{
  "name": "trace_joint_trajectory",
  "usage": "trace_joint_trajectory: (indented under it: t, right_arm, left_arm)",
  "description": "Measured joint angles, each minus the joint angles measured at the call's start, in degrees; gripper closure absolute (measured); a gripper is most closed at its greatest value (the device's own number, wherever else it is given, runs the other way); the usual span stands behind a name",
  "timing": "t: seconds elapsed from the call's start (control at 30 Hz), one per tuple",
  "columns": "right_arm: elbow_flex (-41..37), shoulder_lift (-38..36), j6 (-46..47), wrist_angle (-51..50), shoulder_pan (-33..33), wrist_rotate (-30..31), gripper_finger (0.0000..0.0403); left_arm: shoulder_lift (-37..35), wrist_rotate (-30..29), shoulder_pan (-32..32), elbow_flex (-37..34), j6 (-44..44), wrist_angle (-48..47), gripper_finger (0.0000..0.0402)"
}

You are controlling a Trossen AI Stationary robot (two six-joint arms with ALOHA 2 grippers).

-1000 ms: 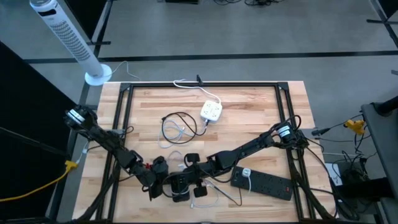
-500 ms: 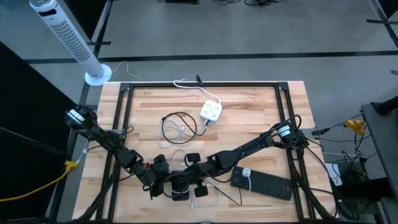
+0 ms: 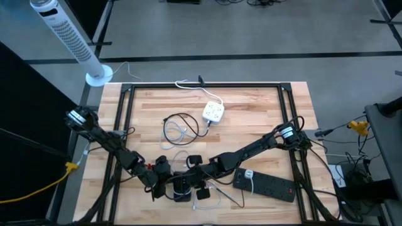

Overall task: Plug in charger cables
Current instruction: Insert the white charger cable into the black outlet

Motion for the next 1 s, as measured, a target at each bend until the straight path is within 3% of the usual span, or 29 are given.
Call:
trace_joint_trajectory:
  t: [0.2,0.67,1.0]
  right_arm:
    - [0.0,0.0,1.8,0.0,0.0,0.3,0.0286]
    - [-0.1,-1.5,2.9,-1.3,0.0,0.5,0.035]
    - [-0.1,-1.5,4.4,-3.4,0.0,0.5,0.0311]
  left_arm:
    - [0.0,0.1,0.0,0.0,0.0,0.0,0.0361]
    - [-0.1,-0.3,0.0,0.2,-1.1,0.3,0.0362]
    - [-0.1,0.1,0.0,0.2,-1.4,0.1,0.0362]
